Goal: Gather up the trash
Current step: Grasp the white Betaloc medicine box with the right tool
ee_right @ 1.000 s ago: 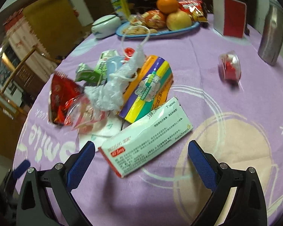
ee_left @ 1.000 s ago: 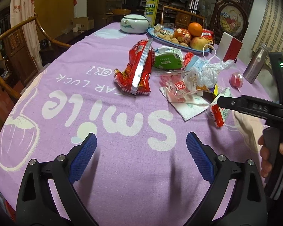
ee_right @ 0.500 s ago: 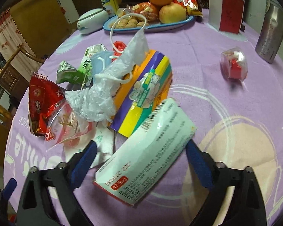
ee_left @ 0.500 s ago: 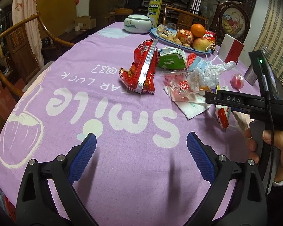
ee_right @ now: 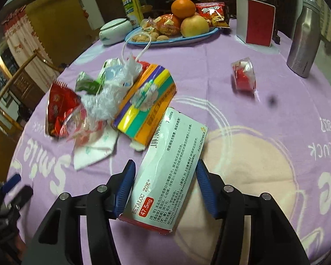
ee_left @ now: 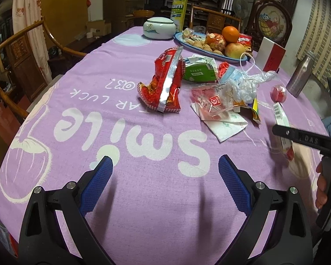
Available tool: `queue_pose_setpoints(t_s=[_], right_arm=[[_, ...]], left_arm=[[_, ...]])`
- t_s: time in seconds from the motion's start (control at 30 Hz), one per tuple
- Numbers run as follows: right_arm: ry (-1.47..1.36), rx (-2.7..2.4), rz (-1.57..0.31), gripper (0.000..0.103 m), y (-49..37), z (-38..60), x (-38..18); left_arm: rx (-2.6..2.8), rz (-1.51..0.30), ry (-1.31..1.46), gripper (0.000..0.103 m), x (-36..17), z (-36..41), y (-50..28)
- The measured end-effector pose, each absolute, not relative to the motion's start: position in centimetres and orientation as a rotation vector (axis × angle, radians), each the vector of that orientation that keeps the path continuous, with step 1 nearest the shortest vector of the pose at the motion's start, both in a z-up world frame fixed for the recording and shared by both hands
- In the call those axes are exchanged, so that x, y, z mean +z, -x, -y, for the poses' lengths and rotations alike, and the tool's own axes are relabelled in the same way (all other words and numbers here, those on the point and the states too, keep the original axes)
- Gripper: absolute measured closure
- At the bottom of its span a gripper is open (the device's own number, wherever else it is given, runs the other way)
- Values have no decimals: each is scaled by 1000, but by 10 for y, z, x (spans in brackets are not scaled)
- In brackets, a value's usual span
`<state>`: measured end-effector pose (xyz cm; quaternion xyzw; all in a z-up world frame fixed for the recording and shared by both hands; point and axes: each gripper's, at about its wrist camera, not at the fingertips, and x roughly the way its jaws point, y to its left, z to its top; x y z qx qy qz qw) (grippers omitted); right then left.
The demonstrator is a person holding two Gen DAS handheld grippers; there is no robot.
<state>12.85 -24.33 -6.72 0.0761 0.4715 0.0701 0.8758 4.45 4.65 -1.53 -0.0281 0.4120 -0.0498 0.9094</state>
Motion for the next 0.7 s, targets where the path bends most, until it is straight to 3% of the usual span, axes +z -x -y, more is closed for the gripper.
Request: queue_pose_setpoints(t_s=[0.13, 0.2, 0.27, 0.53, 0.57, 0.67, 0.7], right_arm=[[-118, 147, -1003, 45, -123, 243, -76], [-122, 146, -1016, 35, -124, 243, -79], [-138, 157, -1015, 31, -122, 245, -80], [-25, 130, -1000, 29, -116, 225, -85], [-6, 122, -993, 32, -116, 223, -86], [18, 122, -964, 55, -112, 221, -84], [5, 126, -960, 55, -111, 224, -83]], left_arm=[[-102, -853, 47, 10, -15, -41, -45], [-104, -856, 39, 10, -15, -37, -46], [-109, -857, 33, 10, -15, -35, -45], [-108, -861, 18, 10, -13, -30, -50], [-105, -859, 13, 10, -12, -31, -52], [-74, -849, 4, 10, -8, -37, -62], [-66, -849, 10, 10, -7, -41, -66]])
